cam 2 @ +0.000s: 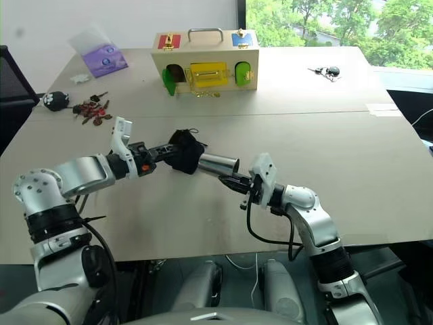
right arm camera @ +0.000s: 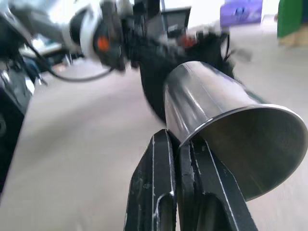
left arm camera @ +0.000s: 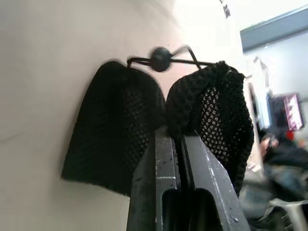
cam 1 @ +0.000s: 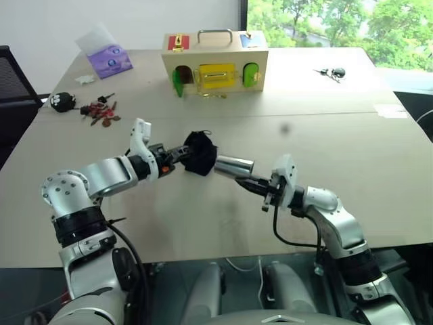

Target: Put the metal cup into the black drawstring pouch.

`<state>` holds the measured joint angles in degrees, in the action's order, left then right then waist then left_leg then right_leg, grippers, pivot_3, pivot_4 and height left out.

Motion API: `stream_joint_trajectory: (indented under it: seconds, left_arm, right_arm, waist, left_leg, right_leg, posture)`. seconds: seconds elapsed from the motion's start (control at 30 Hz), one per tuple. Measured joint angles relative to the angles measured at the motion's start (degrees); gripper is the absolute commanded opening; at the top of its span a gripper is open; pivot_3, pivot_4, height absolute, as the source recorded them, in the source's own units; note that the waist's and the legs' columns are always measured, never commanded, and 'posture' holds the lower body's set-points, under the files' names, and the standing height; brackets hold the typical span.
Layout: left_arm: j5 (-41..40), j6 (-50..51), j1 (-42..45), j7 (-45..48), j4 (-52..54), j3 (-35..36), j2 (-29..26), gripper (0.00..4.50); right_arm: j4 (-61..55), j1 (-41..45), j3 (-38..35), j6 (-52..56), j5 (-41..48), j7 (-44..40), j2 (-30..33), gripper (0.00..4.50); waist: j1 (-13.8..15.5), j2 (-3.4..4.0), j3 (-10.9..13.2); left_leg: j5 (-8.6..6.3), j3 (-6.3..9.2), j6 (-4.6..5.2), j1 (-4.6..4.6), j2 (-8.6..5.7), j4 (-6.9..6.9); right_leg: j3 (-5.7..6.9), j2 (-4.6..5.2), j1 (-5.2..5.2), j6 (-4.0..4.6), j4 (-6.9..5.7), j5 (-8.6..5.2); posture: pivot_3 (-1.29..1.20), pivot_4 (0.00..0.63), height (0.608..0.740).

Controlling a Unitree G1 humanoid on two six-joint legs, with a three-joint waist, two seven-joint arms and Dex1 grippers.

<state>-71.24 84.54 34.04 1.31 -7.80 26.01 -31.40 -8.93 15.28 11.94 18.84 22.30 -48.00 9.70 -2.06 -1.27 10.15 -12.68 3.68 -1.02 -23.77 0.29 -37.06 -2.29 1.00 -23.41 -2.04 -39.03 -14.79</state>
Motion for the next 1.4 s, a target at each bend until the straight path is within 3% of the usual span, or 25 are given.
stream_joint_trajectory:
  seconds: [0.27,0.43,0.8,1.03,1.13,1.27,1.4]
  left_arm:
    - [8.42,-5.04,1.69,12.46,1.45,-9.28,-1.66,0.0]
    - [11.27,-6.65,1.2,15.93,6.71,-13.09,-0.88,0.0]
    - [12.6,-6.8,-0.87,16.35,9.57,-11.79,1.0,0.0]
    - [12.68,-6.77,-2.73,16.27,11.04,-11.07,1.53,0.0]
    - [12.68,-6.49,-3.3,16.28,12.44,-11.04,1.54,0.0]
    - [12.38,-5.74,-3.32,16.36,15.78,-11.31,2.56,0.0]
    - [11.96,-4.83,-3.4,15.51,17.41,-10.97,3.46,0.0]
  right_arm:
    - [-8.17,0.2,-1.6,7.17,10.4,0.22,0.19,0.02]
    - [0.37,4.34,1.47,0.82,-0.46,4.55,0.62,0.02]
    - [8.3,1.39,4.5,-5.16,-7.03,3.29,2.0,0.02]
    - [13.55,6.72,8.28,-11.83,-15.93,4.12,3.33,0.02]
    - [16.96,8.79,8.74,-13.81,-17.1,4.57,0.76,0.02]
    - [22.04,10.31,7.15,-10.16,-12.78,5.2,-8.25,0.02]
    - [27.63,14.14,7.55,-11.95,-14.4,5.53,-10.22,0.02]
  waist:
    - [-0.02,0.01,0.01]
    - [-0.24,0.01,0.01]
    - [-0.25,0.01,0.01]
    - [-0.27,0.01,0.0]
    - [-0.28,0.0,0.0]
    - [-0.34,0.01,0.01]
    - [-0.09,0.0,0.0]
  left_leg:
    - [-0.02,0.02,0.04,0.0,0.03,0.03]
    - [-0.01,-0.15,0.03,0.02,0.04,0.08]
    - [-0.03,-0.1,0.07,0.02,0.07,0.19]
    - [0.0,-0.13,0.02,0.04,0.06,0.18]
    - [0.0,-0.11,0.01,0.03,0.07,0.19]
    - [0.01,-0.05,0.0,0.03,0.12,0.2]
    - [0.01,-0.04,0.01,0.01,0.07,0.18]
  right_leg:
    - [0.0,0.02,0.0,0.0,0.05,-0.01]
    - [-0.06,0.01,-0.04,0.0,0.05,-0.01]
    - [-0.14,0.04,-0.1,0.0,0.07,-0.01]
    - [-0.12,0.01,-0.09,0.0,0.06,-0.01]
    - [-0.12,0.01,-0.09,0.0,0.06,-0.01]
    - [-0.14,0.03,-0.1,0.01,0.05,0.0]
    - [-0.12,0.07,-0.08,0.01,0.08,0.0]
  posture:
    - [0.0,0.15,0.74]
    - [0.0,0.15,0.74]
    - [0.0,0.15,0.74]
    - [0.0,0.15,0.74]
    - [0.0,0.15,0.74]
    - [0.0,0.15,0.74]
    - [0.0,0.15,0.74]
